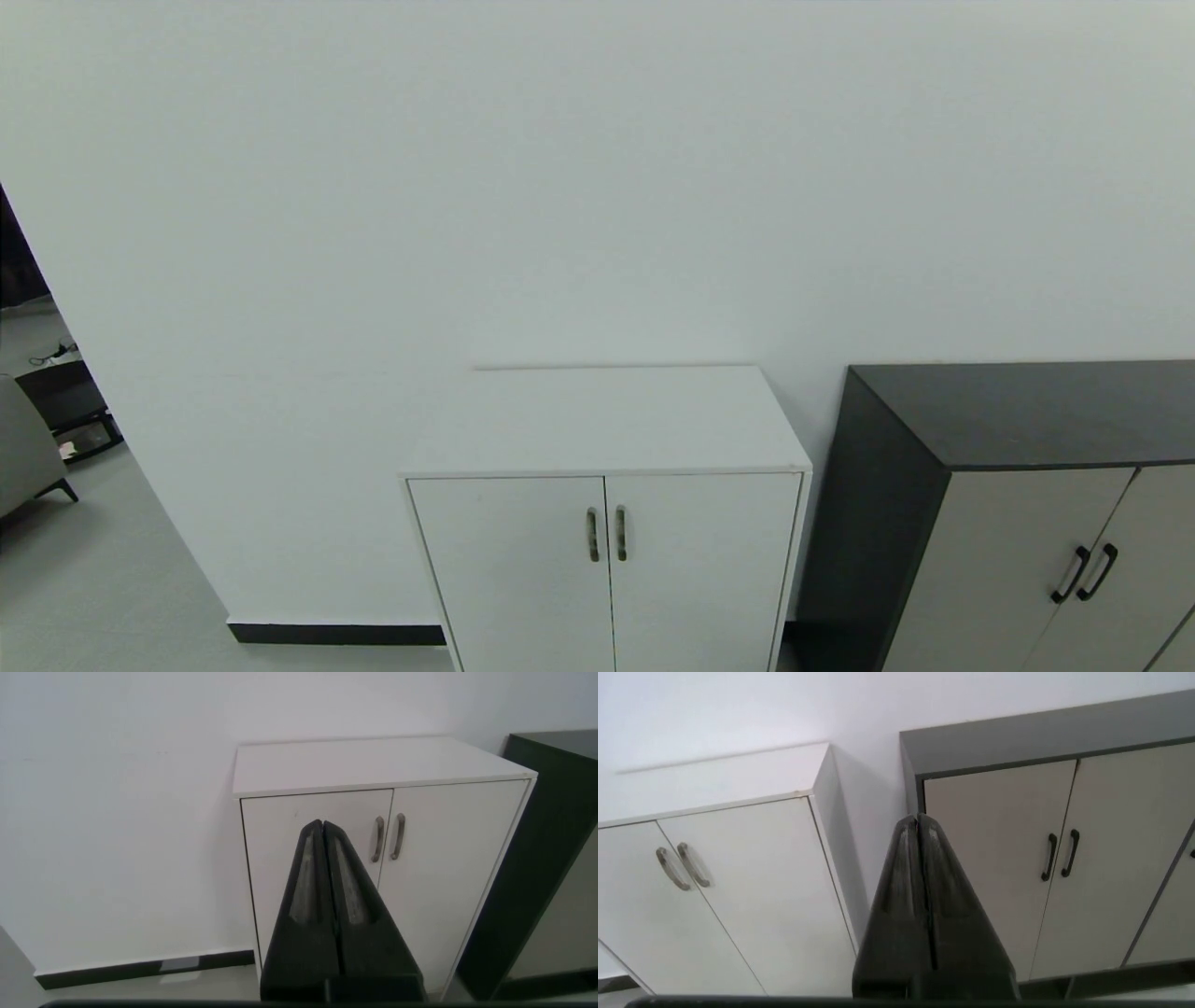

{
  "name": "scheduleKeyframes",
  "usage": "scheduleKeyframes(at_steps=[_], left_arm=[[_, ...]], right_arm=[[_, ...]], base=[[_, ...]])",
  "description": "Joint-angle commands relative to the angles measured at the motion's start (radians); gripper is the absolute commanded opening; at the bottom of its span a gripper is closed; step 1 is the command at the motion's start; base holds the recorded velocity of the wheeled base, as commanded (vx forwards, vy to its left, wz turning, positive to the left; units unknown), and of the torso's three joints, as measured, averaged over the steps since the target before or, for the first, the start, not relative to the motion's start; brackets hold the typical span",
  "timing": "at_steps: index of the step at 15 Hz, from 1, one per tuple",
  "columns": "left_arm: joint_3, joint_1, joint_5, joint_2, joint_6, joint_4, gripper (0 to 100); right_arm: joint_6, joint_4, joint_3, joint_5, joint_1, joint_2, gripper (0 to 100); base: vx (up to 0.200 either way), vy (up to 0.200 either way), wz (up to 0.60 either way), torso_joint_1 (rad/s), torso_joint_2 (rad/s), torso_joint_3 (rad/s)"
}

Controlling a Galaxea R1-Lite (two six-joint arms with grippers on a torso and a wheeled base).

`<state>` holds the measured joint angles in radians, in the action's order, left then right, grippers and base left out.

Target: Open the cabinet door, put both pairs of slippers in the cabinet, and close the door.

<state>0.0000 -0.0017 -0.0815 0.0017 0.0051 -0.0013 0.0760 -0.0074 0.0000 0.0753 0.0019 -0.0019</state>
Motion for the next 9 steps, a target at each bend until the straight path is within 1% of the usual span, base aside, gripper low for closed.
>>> scheduleKeyframes(at_steps=[1, 9], left_arm=[[0.000, 0.000, 0.000, 0.001, 0.001, 0.000, 0], [0.000, 0.000, 0.000, 0.001, -0.001, 0.000, 0]], right_arm=[[0.001, 0.000, 0.000, 0.000, 0.000, 0.002, 0], [-0.005, 0.000, 0.000, -0.002, 0.001, 0.002, 0]], base=[[0.000, 0.000, 0.00, 0.000, 0.00, 0.000], [0.000, 0.000, 0.00, 0.000, 0.00, 0.000]])
